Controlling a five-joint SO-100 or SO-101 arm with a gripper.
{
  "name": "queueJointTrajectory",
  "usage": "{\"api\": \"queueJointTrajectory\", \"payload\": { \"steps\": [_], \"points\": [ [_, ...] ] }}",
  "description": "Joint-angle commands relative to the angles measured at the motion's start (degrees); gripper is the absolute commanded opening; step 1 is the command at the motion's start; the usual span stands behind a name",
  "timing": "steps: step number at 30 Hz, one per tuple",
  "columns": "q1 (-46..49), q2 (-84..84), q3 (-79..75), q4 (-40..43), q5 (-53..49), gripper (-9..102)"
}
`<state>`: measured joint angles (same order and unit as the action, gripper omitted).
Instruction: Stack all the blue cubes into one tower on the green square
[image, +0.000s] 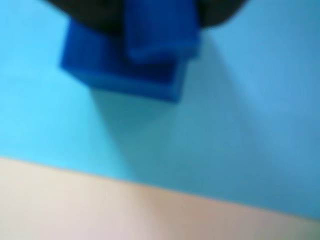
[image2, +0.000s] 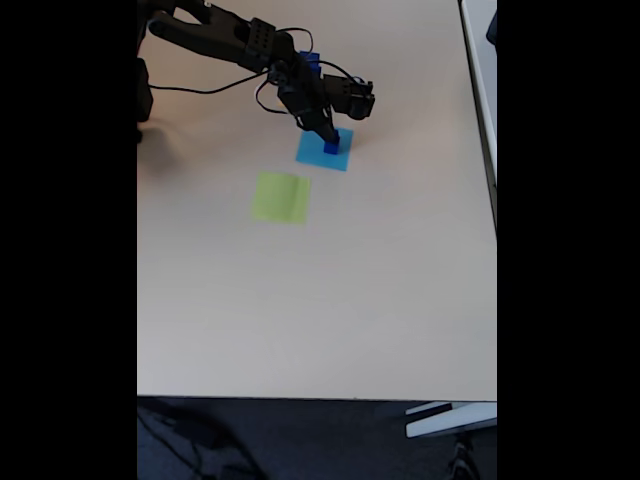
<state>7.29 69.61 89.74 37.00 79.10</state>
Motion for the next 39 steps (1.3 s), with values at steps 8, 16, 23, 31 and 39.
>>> {"api": "queueJointTrajectory", "payload": {
  "steps": [8,16,23,31,39],
  "points": [
    [-1.3,2.7,-5.7,-1.0,-4.0,1],
    [-1.9,6.1,-6.8,-0.4,-5.5,1],
    [-3.7,12.0,-8.8,9.8,-1.1,1],
    [-9.8,20.7,-11.5,26.3,13.4,0],
    [-14.3,22.4,-12.1,31.1,24.1,0]
  ]
}}
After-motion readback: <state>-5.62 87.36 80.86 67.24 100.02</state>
